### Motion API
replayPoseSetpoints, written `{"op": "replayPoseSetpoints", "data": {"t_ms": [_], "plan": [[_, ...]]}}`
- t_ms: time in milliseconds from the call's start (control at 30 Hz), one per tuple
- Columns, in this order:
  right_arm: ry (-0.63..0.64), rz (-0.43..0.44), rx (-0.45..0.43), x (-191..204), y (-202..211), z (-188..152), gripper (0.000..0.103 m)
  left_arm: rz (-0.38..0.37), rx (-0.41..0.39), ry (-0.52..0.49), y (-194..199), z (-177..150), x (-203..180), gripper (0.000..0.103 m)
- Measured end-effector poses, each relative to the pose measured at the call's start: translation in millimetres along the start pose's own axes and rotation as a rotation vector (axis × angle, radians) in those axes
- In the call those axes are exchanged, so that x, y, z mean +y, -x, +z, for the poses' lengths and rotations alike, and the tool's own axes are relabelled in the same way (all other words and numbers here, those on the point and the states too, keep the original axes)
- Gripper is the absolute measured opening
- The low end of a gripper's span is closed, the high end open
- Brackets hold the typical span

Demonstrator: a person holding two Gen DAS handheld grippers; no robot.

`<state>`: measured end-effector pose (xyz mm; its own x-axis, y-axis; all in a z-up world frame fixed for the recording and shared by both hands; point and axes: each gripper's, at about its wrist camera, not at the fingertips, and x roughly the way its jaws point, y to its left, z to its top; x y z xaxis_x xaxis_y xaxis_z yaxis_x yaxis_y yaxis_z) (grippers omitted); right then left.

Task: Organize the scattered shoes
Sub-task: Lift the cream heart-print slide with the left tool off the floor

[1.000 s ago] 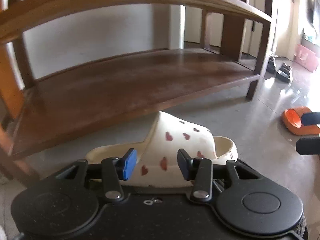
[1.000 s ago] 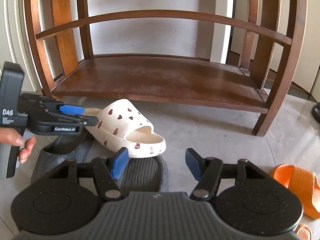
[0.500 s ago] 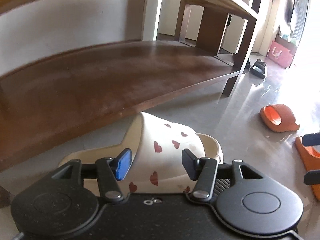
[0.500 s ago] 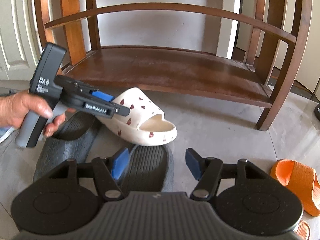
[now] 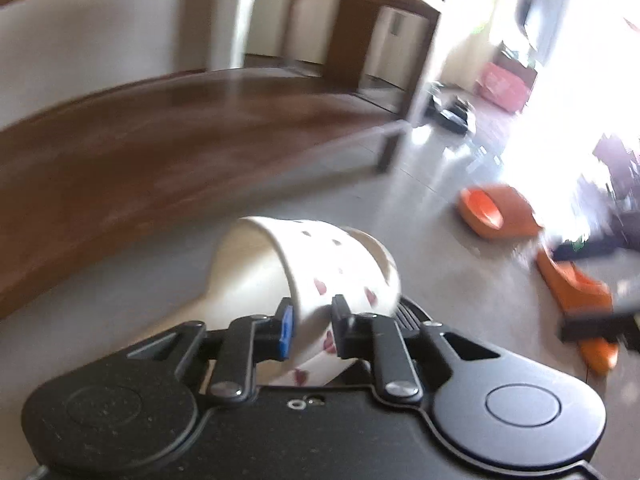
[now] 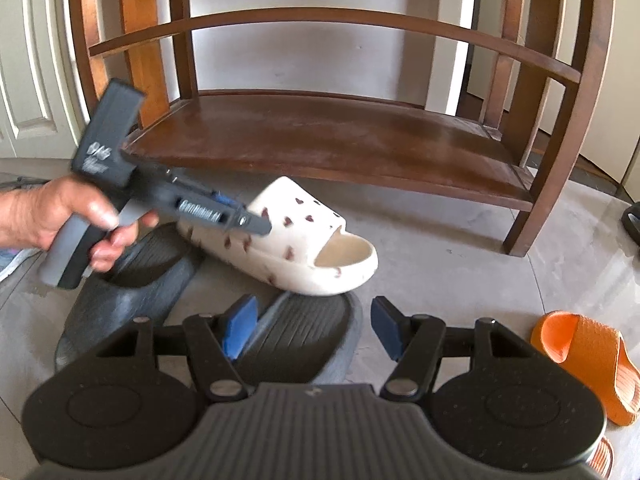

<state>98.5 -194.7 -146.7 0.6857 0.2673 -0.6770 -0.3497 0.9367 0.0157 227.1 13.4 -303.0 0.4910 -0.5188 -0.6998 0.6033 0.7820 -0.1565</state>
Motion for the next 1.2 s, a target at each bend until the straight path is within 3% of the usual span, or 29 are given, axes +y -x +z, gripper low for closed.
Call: {"op": "replayPoseSetpoints", "data": {"t_ms": [100, 267, 800, 900, 1000, 1067, 1200], "plan": [[-0.013, -0.015, 0.000, -4, -1, 0, 0.067, 0.000, -0.003, -0.020, -5, 0, -9, 0.015], [0.029, -0.042, 0.005, -6, -9, 0, 0.067, 0.016, -0.027, 0.037, -12, 5, -7, 0.025], [-0.029, -0.166, 0.034, -54, -46, 2, 0.067, 0.060, -0.032, 0.014, -36, 7, -25, 0.045], [-0.030, -0.180, 0.042, -58, -52, 3, 0.067, 0.051, -0.036, 0.041, -37, 7, -25, 0.042], [-0.033, -0.190, 0.049, -62, -54, 2, 0.067, 0.021, -0.037, 0.082, -35, 8, -21, 0.029], [-0.037, -0.193, 0.053, -64, -53, 0, 0.067, 0.016, -0.046, 0.060, -32, 9, -26, 0.018], [-0.034, -0.202, 0.059, -63, -52, -3, 0.067, 0.012, -0.068, -0.006, -23, 10, -40, 0.012]]}}
